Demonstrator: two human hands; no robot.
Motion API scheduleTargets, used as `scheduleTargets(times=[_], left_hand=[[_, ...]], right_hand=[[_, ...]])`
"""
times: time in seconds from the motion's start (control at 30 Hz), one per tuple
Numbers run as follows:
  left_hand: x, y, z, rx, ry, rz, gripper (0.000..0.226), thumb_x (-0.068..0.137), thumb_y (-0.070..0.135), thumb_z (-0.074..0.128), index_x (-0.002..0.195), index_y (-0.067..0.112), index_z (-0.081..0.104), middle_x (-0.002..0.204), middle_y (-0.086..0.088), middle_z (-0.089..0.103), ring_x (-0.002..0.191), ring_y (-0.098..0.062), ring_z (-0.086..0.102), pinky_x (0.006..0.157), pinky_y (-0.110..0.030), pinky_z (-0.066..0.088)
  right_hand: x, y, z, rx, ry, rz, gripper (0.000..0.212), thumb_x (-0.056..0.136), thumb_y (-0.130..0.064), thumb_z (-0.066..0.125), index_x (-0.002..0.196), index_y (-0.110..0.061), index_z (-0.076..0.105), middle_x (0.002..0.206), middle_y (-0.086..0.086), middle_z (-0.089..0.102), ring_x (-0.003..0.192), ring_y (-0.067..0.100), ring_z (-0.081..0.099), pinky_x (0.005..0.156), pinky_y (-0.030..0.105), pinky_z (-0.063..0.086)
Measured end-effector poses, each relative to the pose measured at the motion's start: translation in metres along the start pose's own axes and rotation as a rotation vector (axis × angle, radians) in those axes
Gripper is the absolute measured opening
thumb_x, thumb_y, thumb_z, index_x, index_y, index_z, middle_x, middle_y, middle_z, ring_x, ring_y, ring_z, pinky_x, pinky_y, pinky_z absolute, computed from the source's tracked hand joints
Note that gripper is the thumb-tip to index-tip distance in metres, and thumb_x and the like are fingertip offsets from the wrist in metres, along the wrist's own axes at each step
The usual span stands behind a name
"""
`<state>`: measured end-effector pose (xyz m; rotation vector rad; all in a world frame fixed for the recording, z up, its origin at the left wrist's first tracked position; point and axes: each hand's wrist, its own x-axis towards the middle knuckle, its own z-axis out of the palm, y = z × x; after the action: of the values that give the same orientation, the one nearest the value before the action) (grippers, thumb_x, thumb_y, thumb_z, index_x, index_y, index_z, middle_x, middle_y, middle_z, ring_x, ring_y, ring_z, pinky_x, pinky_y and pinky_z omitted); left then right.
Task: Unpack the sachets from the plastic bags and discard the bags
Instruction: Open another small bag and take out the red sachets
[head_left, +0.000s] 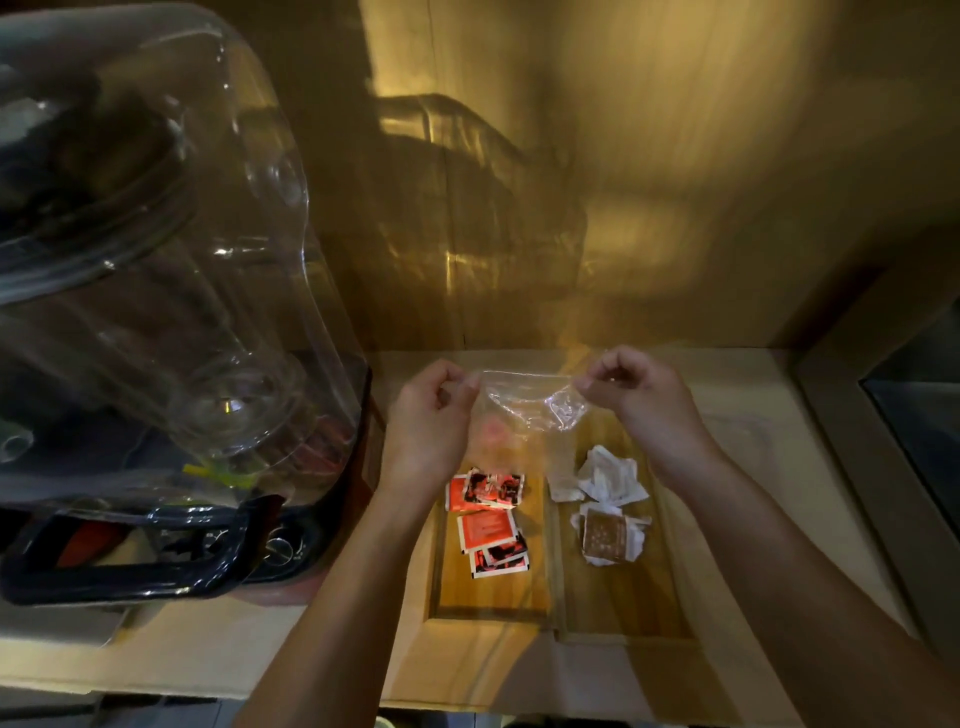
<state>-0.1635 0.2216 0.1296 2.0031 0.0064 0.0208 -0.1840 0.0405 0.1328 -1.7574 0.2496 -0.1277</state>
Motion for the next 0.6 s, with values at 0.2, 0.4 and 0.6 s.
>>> scheduleTargets(times=[0.2,0.4,0.6], left_hand=[[-0.007,0.005,0.032,-0.424,-0.178,-0.141,0.011,0.094,0.014,0.049,0.093,0.006,0.056,0.084,-0.009,0.065,0.077,-0.018,0.066,0.068,-0.030,0.056],[-0.015,-0.013,0.063,-0.373,-0.411,-0.130,0.021,0.085,-0.005,0.056,0.069,0.009,0.056,0.073,-0.004,0.065,0.071,-0.015,0.060,0.063,-0.015,0.050],[-0.015,-0.028,0.076,0.067,-0.873,0.034,0.032,0.085,-0.004,0.055,0.075,0.026,0.057,0.086,0.008,0.059,0.085,0.001,0.056,0.071,-0.005,0.042]], right_hand=[[0.001,0.025,-0.032,0.168,0.105,0.301,0.035,0.084,-0.048,0.054,0.089,-0.014,0.058,0.061,0.004,0.054,0.042,0.007,0.048,0.041,0.020,0.035],[-0.002,0.062,-0.059,0.594,-0.097,0.647,0.050,0.077,-0.054,0.058,0.106,-0.014,0.051,0.101,0.022,0.067,0.085,0.032,0.070,0.062,0.040,0.058],[-0.001,0.080,-0.086,0.639,-0.116,0.605,0.031,0.076,0.014,0.049,0.097,-0.008,0.052,0.076,0.017,0.066,0.057,0.023,0.068,0.056,0.036,0.059]])
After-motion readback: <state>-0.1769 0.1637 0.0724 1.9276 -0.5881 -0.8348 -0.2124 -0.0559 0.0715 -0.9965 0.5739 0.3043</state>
